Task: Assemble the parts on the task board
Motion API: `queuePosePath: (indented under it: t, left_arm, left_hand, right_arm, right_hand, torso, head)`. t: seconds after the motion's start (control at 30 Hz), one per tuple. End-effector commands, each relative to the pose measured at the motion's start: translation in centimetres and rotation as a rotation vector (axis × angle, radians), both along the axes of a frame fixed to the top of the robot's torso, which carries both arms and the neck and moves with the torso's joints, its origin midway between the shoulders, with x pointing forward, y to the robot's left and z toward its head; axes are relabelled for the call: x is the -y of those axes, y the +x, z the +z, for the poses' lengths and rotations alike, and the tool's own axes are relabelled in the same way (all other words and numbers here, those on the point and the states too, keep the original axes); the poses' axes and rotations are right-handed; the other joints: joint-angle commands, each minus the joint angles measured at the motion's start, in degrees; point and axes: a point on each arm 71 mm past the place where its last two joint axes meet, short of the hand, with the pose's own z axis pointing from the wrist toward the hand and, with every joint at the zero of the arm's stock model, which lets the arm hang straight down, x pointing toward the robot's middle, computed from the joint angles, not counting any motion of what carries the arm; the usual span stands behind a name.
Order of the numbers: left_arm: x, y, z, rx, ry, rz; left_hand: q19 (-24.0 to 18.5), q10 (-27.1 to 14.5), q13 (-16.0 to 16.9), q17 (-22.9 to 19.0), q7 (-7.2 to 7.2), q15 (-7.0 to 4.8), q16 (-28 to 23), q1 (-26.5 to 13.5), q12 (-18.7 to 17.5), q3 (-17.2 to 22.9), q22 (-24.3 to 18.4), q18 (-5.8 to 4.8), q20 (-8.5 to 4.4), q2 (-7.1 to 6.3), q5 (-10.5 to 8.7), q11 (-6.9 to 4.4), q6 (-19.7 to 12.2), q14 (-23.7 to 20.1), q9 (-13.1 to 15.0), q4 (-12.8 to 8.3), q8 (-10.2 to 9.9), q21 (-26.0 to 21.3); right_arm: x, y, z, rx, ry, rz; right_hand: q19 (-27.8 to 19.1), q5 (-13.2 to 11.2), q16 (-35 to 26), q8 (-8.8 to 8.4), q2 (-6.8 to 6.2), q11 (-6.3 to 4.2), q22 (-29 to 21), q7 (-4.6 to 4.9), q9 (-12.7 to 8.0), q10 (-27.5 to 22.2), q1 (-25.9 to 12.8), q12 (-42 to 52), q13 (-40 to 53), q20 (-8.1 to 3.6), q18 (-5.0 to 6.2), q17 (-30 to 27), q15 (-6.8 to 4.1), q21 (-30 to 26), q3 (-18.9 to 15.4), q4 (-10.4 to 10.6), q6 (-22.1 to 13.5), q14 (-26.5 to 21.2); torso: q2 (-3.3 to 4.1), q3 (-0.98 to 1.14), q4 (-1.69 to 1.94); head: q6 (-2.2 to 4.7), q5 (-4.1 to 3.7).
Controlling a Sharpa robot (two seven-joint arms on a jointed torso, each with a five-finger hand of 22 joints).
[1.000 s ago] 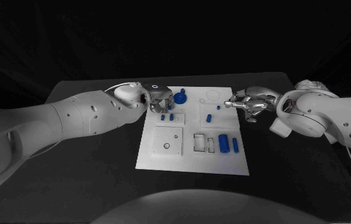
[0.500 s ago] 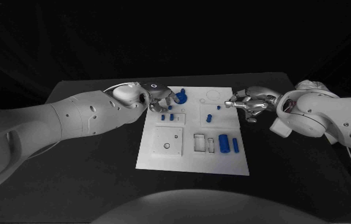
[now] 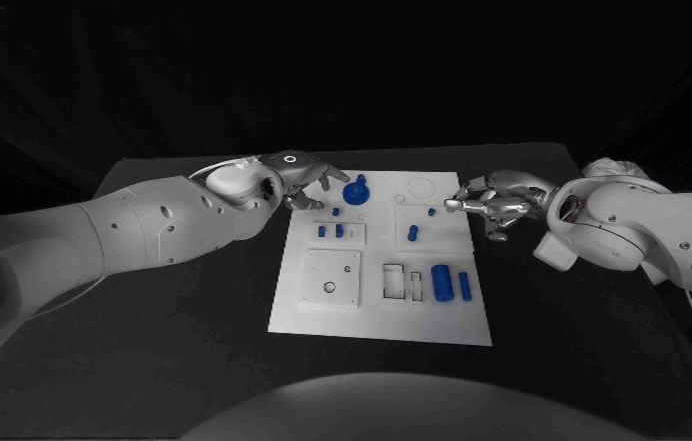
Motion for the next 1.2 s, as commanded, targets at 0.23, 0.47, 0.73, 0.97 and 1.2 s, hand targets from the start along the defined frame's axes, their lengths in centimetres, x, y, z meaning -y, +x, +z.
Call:
queuePosePath:
  t: [0.23,0.47,0.73,0.97,1.2]
  left_arm:
    - [-2.3,0.5,3.4,0.094,0.047,0.013]
    - [-4.6,0.5,4.7,0.133,0.128,0.046]
    - [-5.7,-0.8,7.2,0.304,-0.109,-0.009]
    - [-5.7,-2.5,8.2,0.362,-0.194,-0.067]
    - [-5.9,-3.7,8.4,0.372,-0.247,-0.091]
  left_hand:
    - [-0.62,-2.73,0.93,7.35,-0.88,-0.42,-1.11,2.52,0.59,-4.68,9.8,0.77,-0.12,-2.07,-5.26,-1.0,2.82,2.44,0.21,4.39,0.32,-2.39]
    - [-1.4,-4.6,1.65,6.27,-1.14,-0.53,-1.73,3.27,0.89,-3.42,9.36,1.08,-0.29,-1.58,-6.82,-1.51,5.51,1.77,0.52,4.74,0.92,-4.35]
    - [-5.34,-20.17,-0.46,2.22,1.3,0.87,-3.96,-4.85,-1.02,-2.51,7.12,2.55,0.89,-2.21,-1.16,-0.14,7.79,-1.34,0.47,5.09,0.95,-13.78]
    - [-5.52,-27.57,-2.86,1.92,0.68,0.2,-3.95,-7.15,-1.29,-3.24,7.05,2.7,0.63,-2.89,-0.01,-1.22,7.53,-1.7,0.21,5.29,0.3,-14.62]
    - [-4.63,-25.32,-2.96,2.77,1.62,-0.17,-3.24,-7.99,0.72,-1.29,7.56,2.42,0.25,-1.31,0.7,-1.46,9.34,-1.11,0.28,5.2,0.33,-13.25]
  right_arm:
    - [0.5,0.1,1.0,0.071,0.021,-0.023]
    - [0.6,0.3,2.2,0.118,0.024,-0.039]
    - [-0.1,1.5,4.1,0.295,-0.041,-0.011]
    - [-0.1,2.6,6.1,0.507,-0.269,0.081]
    - [-0.4,2.7,6.5,0.687,-0.553,0.222]
  right_hand:
    - [0.23,-1.18,0.07,-5.82,-2.13,-1.06,4.7,-0.66,-3.12,-0.45,1.41,-0.6,-6.5,-0.47,0.44,3.25,-0.67,-0.5,0.0,-0.05,3.1,-0.22]
    - [-0.6,-2.7,-0.75,-8.31,-3.18,-0.75,4.33,-0.36,-4.28,-5.01,4.08,-3.75,-10.63,-0.37,0.66,2.28,-0.45,-2.43,0.45,-1.24,5.0,-1.14]
    - [-2.48,-5.94,-5.85,-12.39,-5.43,0.7,3.61,0.31,-6.14,-35.91,17.96,-33.01,-38.31,0.25,1.09,-3.62,0.56,-7.05,7.18,-8.08,8.64,-5.65]
    - [3.42,-9.04,-4.11,-17.11,-9.24,2.64,5.86,-0.42,-8.01,-36.36,21.21,-47.53,-50.89,1.22,-0.32,-4.38,1.45,2.94,12.95,-8.58,11.16,-3.44]
    - [4.56,-13.0,-4.1,-20.65,-12.34,2.11,6.2,-2.24,-9.08,-36.28,19.63,-52.44,-55.3,0.24,-0.57,-5.46,0.25,5.18,15.25,-7.65,12.5,-3.34]
  torso:
    - [-0.05,0.0,0.52]
    - [-0.24,-0.04,1.66]
    - [-0.14,-0.32,3.26]
    - [0.06,-0.49,4.86]
    - [0.43,-0.76,5.83]
  head:
    - [-0.01,-0.39]
    - [-0.01,-1.21]
    - [-0.01,-2.83]
    - [-0.01,-4.79]
    - [-0.01,-5.93]
